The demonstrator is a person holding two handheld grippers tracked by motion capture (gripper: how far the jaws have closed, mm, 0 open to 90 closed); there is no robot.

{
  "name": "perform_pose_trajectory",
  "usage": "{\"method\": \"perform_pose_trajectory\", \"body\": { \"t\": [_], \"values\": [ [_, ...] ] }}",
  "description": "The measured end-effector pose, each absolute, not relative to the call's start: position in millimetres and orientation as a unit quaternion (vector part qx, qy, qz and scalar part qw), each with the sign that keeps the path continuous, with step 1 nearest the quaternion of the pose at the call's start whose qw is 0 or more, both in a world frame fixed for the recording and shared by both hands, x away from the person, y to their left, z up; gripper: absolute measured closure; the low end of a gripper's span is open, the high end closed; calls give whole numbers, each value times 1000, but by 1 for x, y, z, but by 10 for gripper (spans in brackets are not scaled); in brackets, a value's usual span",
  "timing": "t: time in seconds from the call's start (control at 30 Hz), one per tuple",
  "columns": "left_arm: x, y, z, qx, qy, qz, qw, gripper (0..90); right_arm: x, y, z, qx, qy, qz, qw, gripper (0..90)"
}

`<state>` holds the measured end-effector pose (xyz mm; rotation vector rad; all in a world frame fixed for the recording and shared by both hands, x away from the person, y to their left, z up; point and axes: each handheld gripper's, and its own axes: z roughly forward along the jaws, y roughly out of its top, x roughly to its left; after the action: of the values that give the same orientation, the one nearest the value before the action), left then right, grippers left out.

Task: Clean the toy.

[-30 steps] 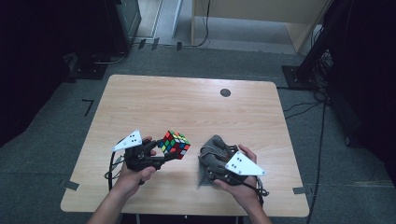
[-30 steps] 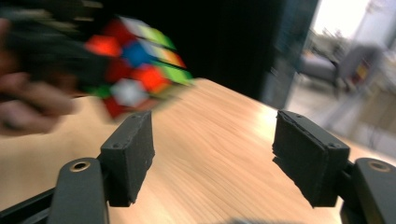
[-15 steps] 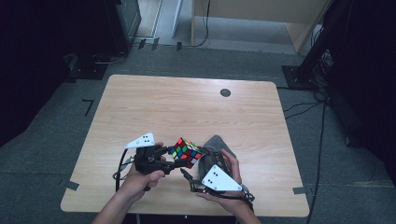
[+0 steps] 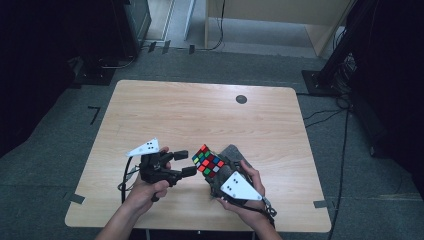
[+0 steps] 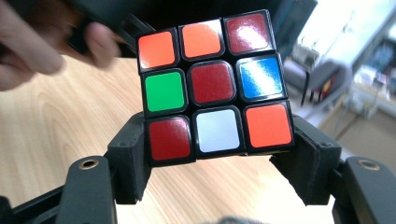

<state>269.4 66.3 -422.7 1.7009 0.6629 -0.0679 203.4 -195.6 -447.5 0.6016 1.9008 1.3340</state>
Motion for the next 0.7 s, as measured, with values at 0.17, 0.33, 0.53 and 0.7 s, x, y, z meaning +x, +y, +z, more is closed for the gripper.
{"method": "perform_pose_trajectory", "body": {
  "t": [0.17, 0.33, 0.53, 0.7],
  "values": [
    [260, 53, -442, 788, 243, 129, 551, 179, 217, -211, -445, 323, 730, 522, 301, 332],
    [243, 27, -460, 818, 176, 258, 483, 176, 217, -206, -440, 376, 727, 512, 260, 331],
    [231, 16, -464, 814, 130, 314, 471, 168, 213, -191, -440, 403, 731, 504, 223, 332],
    [226, 8, -467, 817, 112, 317, 469, 211, 210, -181, -443, 423, 728, 501, 199, 336]
  ]
}}
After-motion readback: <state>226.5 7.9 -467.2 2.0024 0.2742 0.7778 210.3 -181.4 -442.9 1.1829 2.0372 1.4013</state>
